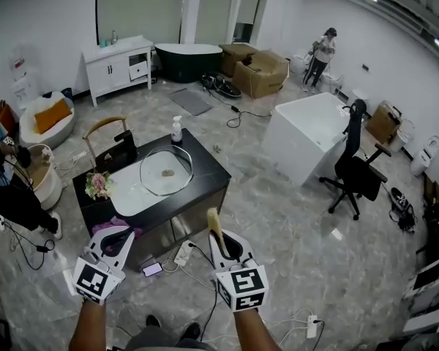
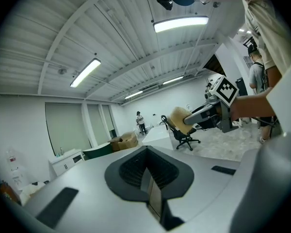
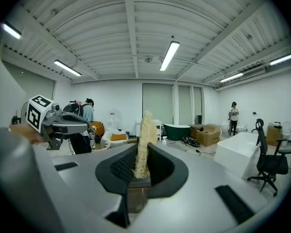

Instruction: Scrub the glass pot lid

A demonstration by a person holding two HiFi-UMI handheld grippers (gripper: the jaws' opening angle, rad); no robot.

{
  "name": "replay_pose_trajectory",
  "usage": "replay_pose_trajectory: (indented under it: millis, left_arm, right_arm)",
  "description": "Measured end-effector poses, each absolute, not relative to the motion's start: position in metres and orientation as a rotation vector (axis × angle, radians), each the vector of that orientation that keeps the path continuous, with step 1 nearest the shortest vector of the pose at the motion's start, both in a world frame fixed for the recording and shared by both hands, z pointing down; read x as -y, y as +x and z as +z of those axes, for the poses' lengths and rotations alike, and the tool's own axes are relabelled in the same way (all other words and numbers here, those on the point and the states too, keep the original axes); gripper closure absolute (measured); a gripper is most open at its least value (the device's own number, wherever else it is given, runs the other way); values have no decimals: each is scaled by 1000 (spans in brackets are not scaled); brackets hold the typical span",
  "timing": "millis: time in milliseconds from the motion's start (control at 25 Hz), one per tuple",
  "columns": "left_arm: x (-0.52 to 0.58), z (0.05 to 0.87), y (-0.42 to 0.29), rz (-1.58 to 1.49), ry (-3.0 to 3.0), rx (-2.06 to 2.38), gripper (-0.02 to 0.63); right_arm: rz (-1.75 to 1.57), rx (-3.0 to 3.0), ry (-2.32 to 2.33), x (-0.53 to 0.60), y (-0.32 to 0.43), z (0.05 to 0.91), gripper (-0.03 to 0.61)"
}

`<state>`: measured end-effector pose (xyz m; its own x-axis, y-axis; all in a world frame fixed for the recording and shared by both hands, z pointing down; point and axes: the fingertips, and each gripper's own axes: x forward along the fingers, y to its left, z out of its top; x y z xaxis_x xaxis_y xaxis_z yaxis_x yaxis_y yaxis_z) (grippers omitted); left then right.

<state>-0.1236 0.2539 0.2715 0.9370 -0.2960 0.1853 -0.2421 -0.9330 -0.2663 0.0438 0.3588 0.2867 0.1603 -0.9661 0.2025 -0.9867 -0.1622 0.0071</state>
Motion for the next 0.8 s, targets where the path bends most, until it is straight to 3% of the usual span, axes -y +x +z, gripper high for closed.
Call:
replay_pose_trajectory:
  millis: [800]
  left_arm:
    - [-131,290,54,-216,-2875,-152,600]
  right_arm:
    - [264,1636,2463,-306,197,296,534]
